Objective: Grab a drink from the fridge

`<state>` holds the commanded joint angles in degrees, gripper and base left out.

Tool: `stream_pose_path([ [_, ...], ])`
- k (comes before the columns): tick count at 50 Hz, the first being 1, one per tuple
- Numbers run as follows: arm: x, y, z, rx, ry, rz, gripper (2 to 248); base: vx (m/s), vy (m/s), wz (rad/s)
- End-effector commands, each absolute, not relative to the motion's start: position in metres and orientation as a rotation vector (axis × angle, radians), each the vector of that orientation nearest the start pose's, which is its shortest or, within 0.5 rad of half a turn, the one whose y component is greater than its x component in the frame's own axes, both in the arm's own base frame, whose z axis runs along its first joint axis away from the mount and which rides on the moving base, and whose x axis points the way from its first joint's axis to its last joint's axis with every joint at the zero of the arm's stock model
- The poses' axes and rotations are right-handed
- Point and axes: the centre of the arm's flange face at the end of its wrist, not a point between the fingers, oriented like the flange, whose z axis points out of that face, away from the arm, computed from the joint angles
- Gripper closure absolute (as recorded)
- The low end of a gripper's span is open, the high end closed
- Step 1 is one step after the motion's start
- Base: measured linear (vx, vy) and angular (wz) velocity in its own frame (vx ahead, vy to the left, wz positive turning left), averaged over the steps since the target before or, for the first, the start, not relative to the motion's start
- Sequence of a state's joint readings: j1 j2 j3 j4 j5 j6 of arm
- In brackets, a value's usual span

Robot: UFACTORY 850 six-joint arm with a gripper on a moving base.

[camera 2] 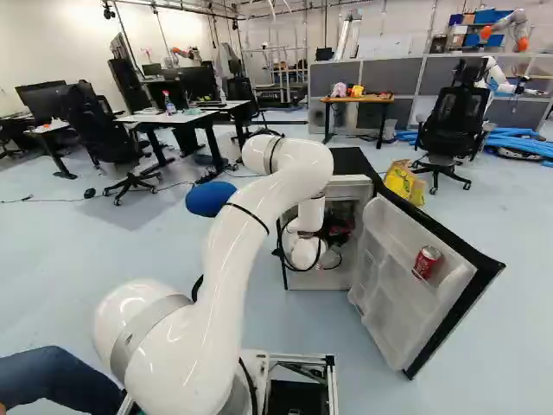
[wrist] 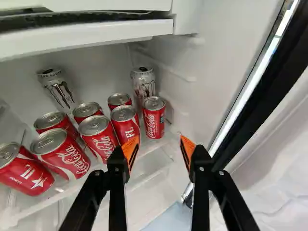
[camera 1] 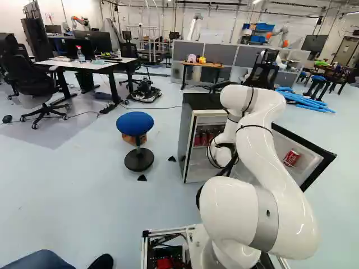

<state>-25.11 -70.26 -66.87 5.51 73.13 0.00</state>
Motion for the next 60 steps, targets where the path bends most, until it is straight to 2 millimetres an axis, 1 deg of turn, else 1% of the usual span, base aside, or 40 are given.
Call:
stream_pose_path([
  [19,0.527,-0.259,0.027,-2.746,0.743,-1.95,109,0.0,0.0,0.0],
  [42,0.541,-0.27,0.021,-2.708,0.655,-1.985,109,0.0,0.0,0.0],
  [60,0.548,-0.281,0.017,-2.682,0.593,-2.007,109,0.0,0.0,0.0],
])
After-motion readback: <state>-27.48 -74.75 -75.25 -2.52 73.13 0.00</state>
